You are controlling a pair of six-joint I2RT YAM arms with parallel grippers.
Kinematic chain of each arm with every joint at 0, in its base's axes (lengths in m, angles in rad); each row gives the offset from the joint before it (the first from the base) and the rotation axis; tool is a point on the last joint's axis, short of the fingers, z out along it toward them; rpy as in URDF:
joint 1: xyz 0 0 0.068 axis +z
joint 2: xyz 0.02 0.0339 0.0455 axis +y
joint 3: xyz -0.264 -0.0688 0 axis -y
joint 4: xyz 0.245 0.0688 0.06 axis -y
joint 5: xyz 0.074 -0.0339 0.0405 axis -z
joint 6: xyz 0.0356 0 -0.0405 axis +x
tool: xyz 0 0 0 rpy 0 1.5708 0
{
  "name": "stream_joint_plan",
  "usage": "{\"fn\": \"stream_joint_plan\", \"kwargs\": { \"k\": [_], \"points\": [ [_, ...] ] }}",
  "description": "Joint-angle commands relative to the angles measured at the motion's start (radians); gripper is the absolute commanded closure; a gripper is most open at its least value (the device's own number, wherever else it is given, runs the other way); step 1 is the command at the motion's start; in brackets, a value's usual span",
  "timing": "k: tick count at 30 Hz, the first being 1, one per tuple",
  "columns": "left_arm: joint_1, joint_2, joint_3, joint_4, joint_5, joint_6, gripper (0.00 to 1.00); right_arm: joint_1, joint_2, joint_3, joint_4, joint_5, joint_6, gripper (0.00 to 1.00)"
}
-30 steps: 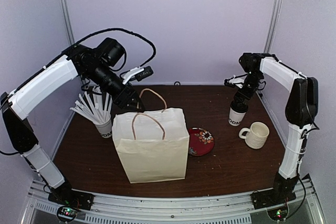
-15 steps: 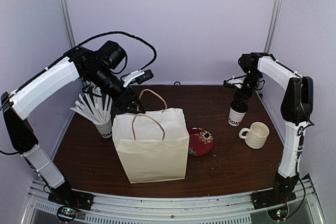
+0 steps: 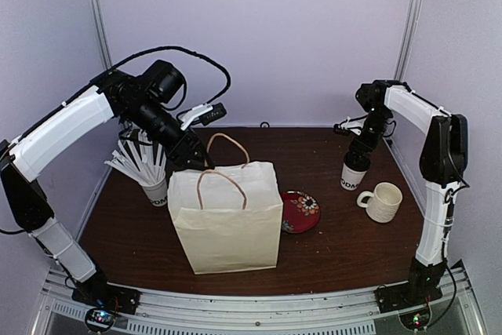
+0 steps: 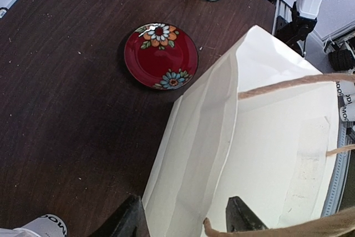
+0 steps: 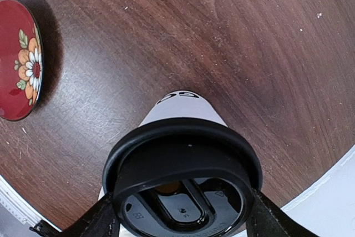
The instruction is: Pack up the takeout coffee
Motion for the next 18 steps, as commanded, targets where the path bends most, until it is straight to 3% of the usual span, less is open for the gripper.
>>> {"fn": "stream_joint_plan", "kwargs": {
  "k": [1,11,18],
  "points": [
    [0.002,-0.031,-0.012,0.033,-0.016,0.017,0.46,-0.006,-0.02,-0.016,-0.031,-0.007,0.007,0.27],
    [0.002,-0.061,-0.022,0.08,-0.069,0.003,0.47,0.019,-0.175,-0.031,-0.032,-0.011,0.031,0.33],
    [0.002,-0.08,-0.03,0.122,-0.17,-0.01,0.49,0.121,-0.319,0.041,-0.036,-0.083,0.039,0.33]
  ]
}}
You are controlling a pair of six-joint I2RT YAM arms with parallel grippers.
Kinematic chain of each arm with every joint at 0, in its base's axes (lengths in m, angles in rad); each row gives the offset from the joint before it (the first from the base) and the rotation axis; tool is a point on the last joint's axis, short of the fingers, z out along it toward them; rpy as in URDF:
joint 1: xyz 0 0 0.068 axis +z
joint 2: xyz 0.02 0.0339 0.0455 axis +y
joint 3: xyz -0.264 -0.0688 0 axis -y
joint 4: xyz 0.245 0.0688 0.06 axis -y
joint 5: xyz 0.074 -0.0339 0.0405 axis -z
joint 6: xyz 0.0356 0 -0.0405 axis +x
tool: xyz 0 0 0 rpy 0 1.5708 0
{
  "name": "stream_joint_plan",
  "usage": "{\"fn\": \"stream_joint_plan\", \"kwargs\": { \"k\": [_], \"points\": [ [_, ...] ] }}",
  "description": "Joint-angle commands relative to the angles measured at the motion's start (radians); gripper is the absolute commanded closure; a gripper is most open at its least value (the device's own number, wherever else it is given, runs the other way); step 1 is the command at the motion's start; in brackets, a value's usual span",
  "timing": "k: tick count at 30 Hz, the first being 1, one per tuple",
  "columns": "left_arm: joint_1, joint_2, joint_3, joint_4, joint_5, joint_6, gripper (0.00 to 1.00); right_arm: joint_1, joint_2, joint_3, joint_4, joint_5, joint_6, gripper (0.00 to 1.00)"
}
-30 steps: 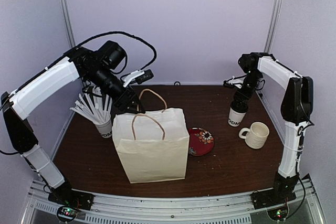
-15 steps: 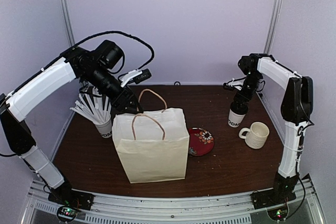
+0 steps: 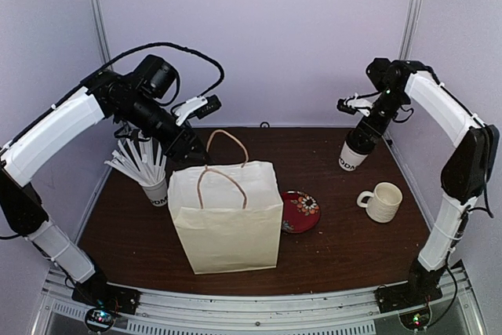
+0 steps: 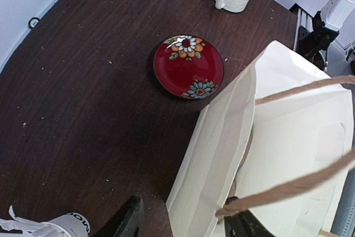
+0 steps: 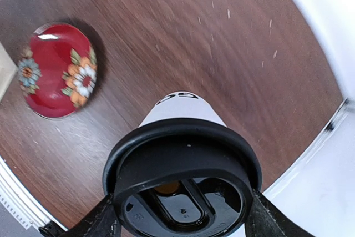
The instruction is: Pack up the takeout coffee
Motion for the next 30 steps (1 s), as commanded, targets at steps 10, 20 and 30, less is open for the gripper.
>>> {"fn": "stream_joint_plan", "kwargs": {
  "k": [10,20,30],
  "points": [
    [0.002,-0.068,-0.025,0.121,-0.078,-0.031,0.84,0.294,-0.198,0.25,-0.029,-0.246,-0.01,0.34],
    [0.002,-0.107,0.011,0.037,-0.064,-0.007,0.51,0.419,-0.25,0.276,-0.023,-0.239,-0.014,0.34],
    [-0.045,-0.161,-0.025,0.167,0.117,0.059,0.27,0.433,-0.301,0.231,-0.081,-0.317,-0.018,0.34]
  ]
}}
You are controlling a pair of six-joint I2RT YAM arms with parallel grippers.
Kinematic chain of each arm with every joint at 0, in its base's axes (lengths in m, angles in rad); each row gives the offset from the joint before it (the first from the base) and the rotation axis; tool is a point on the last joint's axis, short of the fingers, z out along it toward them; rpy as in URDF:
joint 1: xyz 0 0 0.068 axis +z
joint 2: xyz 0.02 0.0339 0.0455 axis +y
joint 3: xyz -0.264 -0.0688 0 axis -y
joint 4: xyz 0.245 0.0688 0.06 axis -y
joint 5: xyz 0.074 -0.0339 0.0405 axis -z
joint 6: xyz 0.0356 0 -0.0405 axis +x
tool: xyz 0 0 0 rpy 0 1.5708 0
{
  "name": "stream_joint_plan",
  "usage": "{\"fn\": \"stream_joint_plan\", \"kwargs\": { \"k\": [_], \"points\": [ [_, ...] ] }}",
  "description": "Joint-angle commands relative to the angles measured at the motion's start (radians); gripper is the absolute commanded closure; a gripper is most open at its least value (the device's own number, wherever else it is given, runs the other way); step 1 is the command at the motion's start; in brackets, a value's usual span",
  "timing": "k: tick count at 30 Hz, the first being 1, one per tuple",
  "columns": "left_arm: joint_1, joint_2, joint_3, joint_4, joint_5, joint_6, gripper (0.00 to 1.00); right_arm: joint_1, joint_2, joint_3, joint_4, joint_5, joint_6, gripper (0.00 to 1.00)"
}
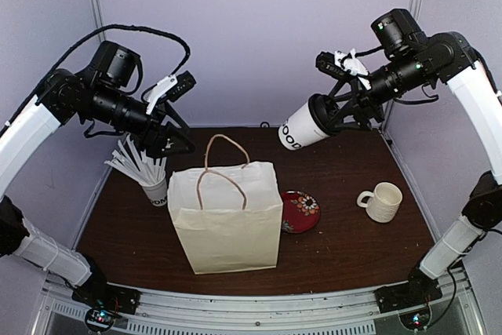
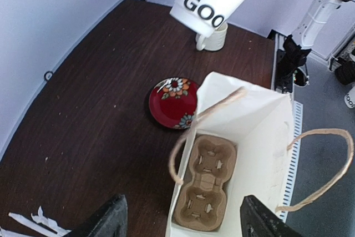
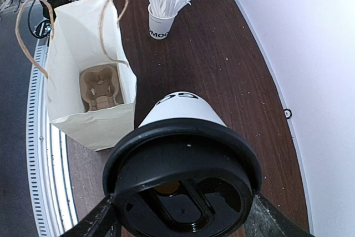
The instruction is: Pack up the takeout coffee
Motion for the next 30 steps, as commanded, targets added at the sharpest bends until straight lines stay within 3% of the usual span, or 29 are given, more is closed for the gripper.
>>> {"fn": "stream_joint_plan", "kwargs": {
  "k": [1,5,7,8,9,10,18,23,30],
  "points": [
    [-0.05,0.064,0.025,0.117,0.093,0.037,0.27,0.011,-0.042,-0.03,-0.028,-0.038,-0.008,0.34],
    [-0.076,0.163,0.102,0.115,0.067,0.057,0.31,0.013,-0.062,-0.053,-0.029,-0.035,-0.018,0.34],
    [-0.079,0.204,0.141,0.102,0.055,0.066,0.4,0.013,-0.069,-0.054,-0.032,-0.045,-0.021,0.34],
    [-0.078,0.219,0.16,0.094,0.05,0.064,0.52,0.013,-0.069,-0.049,-0.033,-0.05,-0.022,0.34],
    [-0.078,0.229,0.176,0.094,0.028,0.057,0.8,0.013,-0.069,-0.045,-0.033,-0.052,-0.02,0.34],
    [-0.079,0.233,0.187,0.094,0.009,0.053,1.0,0.014,-0.066,-0.038,-0.036,-0.054,-0.019,0.33],
    [-0.078,0.098,0.116,0.208,-0.123,0.035,1.0,0.056,-0.016,0.054,-0.051,-0.139,-0.011,0.33],
    [-0.078,0.084,0.123,0.2,-0.118,0.006,1.0,0.134,0.039,0.107,-0.057,-0.087,-0.021,0.34],
    [-0.079,0.053,-0.02,0.248,-0.116,-0.02,1.0,0.203,0.061,0.096,-0.057,-0.073,-0.026,0.34]
  ]
}}
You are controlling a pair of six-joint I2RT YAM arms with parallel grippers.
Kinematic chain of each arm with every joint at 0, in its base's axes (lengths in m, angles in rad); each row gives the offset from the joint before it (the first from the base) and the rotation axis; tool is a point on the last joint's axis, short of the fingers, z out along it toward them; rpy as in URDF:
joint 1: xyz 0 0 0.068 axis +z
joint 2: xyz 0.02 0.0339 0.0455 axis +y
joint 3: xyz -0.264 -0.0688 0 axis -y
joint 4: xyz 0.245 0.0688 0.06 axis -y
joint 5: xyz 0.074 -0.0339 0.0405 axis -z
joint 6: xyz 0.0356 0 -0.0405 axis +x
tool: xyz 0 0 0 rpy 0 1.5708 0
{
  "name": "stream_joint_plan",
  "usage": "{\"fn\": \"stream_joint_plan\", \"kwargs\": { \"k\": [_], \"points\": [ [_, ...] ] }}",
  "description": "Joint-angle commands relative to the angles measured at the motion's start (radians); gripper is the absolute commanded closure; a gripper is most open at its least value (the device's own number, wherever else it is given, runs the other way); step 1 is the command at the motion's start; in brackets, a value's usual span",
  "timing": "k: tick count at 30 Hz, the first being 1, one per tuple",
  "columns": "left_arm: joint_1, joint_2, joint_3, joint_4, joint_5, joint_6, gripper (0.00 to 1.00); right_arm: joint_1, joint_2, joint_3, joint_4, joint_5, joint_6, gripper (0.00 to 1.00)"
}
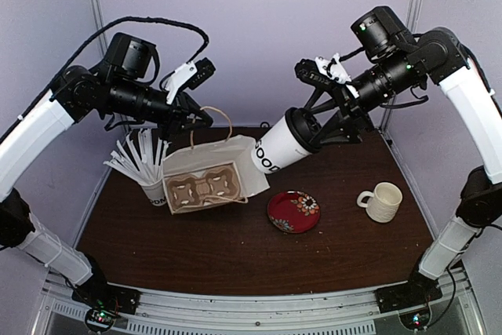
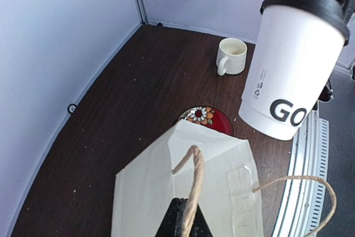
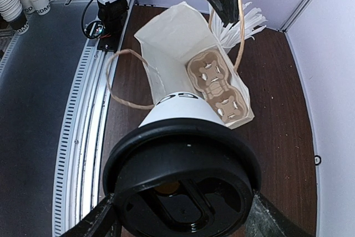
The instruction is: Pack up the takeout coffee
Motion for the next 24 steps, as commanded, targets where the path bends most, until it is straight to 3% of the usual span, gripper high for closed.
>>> {"fn": "stream_joint_plan", "kwargs": {
  "k": [1,16,24],
  "points": [
    [-0.001,-0.016,-0.092,0.081,0.006,-0.039,1.0,0.046,0.005,0.003,-0.004,0.03,-0.009,0.34],
    [-0.009,-0.102,-0.171,0.152,0.066,-0.115,1.0,0.275,0.094,-0.006,0.049,0.319,-0.089,0.36],
    [-0.049,-0.101,-0.201,0.153,0.07,-0.126,1.0,0.339,0.158,-0.004,0.079,0.472,-0.149,0.37]
  ]
}}
